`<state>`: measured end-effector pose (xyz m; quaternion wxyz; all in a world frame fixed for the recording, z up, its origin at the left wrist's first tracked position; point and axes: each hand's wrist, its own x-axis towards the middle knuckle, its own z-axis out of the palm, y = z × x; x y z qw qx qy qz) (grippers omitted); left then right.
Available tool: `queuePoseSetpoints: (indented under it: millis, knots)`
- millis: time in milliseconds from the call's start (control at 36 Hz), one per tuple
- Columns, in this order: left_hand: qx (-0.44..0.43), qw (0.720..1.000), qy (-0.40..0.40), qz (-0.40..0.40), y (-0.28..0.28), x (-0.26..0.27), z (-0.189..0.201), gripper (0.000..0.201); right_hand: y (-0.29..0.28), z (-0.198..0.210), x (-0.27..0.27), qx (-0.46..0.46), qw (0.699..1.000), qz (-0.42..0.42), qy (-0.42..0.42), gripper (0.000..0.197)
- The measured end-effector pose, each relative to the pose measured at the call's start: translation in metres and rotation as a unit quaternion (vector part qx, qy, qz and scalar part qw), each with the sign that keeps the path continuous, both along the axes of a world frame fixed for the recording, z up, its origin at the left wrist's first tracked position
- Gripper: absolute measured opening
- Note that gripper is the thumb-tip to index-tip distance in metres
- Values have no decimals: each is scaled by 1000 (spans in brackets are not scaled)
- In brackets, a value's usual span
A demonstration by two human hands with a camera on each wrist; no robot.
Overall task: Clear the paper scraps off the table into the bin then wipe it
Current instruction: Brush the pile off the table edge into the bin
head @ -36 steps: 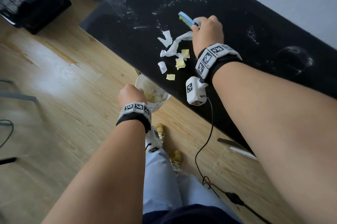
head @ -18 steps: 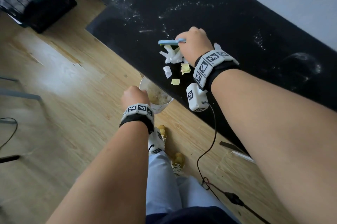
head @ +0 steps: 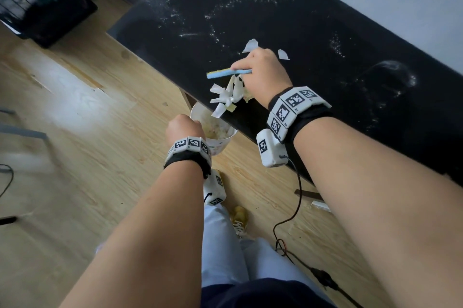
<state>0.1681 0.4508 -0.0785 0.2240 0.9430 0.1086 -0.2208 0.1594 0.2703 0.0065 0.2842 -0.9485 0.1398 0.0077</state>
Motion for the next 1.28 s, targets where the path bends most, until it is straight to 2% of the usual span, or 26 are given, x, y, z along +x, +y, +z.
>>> queuePoseSetpoints:
  millis: [83, 167, 361, 528, 889, 1028, 1083, 1139, 1278]
  knots:
    - [4, 1000, 2, -5, -2, -5, -1, 35, -11, -1, -6, -56, 996, -64, -12, 41]
    - [11, 1000, 1, -5, -3, -8, -1, 35, -17, -5, -10, -88, 992, -86, 41, 35]
    - [4, 1000, -7, -4, -2, -10, -1, 35, -7, -6, -12, -30, 997, -44, 62, 35]
    - [8, 1000, -3, 0, -1, -11, 1, 35, 5, -5, -19, 14, 996, -30, 85, 48]
    - [16, 1000, -3, -17, -5, -18, 5, 36, 14, 3, -38, 25, 996, -27, 78, 47]
    - [18, 1000, -2, -14, -4, -20, 5, 36, 3, 4, -42, -36, 996, -78, 25, 40]
    - [18, 1000, -4, -16, -4, -21, 5, 37, -5, 2, -44, -94, 989, -109, 42, 34]
    - [17, 1000, -4, -16, -5, -23, 4, 37, -10, -1, -45, -114, 982, -129, 83, 30]
    - [5, 1000, -3, -11, -6, -30, 5, 37, -1, -3, -41, -124, 980, -98, 122, 28]
